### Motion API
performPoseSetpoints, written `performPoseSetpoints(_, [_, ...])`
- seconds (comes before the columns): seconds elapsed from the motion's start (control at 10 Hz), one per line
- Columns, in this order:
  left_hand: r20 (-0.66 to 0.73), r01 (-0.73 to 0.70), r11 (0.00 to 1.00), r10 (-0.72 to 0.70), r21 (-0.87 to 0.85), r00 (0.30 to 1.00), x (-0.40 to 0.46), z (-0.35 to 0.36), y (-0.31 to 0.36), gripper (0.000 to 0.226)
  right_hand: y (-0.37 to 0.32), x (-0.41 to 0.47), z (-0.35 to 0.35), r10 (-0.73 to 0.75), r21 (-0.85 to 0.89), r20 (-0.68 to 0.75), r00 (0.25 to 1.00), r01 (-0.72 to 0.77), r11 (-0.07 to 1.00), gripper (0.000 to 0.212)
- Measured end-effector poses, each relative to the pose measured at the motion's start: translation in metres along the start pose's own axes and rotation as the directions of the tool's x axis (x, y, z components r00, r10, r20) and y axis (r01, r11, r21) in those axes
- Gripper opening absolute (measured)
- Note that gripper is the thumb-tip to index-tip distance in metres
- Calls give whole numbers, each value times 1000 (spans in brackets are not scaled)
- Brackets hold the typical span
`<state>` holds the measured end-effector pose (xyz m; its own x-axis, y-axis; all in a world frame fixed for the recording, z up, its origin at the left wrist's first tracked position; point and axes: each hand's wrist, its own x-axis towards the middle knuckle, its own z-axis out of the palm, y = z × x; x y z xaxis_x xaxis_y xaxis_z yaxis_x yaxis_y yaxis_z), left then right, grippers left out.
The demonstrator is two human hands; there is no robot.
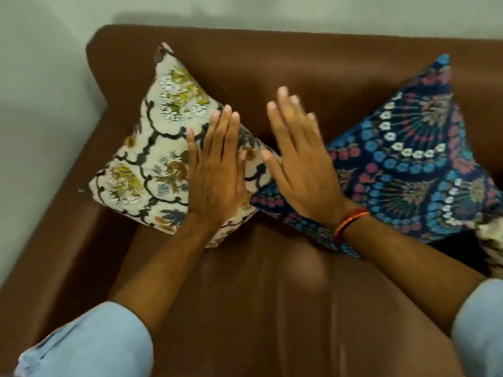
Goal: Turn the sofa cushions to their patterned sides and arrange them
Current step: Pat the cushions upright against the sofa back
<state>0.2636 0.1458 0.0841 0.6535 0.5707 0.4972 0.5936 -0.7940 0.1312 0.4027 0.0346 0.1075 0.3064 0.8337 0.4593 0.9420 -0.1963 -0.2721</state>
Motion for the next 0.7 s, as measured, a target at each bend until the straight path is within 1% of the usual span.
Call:
performPoseSetpoints(0.1, [16, -28, 992, 26, 125, 1000, -10, -3, -50, 56, -43, 14, 47, -89, 34, 113, 990, 86, 996, 60])
performPoseSetpoints(0.2, [52, -38, 984, 30, 176, 998, -13, 2, -92, 60, -70, 23, 87, -85, 13, 157, 984, 84, 996, 61])
performPoseSetpoints(0.3, [51, -44, 983, 36, 177, 998, -11, 10, -120, 64, -76, 30, 108, -27, -62, 142, 990, 36, 997, 65])
performPoseSetpoints(0.4, [28, 27, 995, -30, 92, 999, -6, 15, -142, 71, -69, 40, 117, -9, -82, 128, 992, 20, 996, 72])
performPoseSetpoints(0.5, [24, 184, 983, -183, -11, 983, -7, 16, -158, 77, -60, 45, 112, 69, -67, 144, 987, -60, 996, 74])
performPoseSetpoints(0.6, [62, 325, 941, -320, -99, 945, -5, 8, -166, 79, -50, 53, 97, 209, -22, 156, 965, -208, 978, 71])
performPoseSetpoints(0.7, [11, 363, 921, -365, -138, 931, 5, -13, -159, 68, -38, 54, 65, 201, -104, 155, 967, -187, 977, 65])
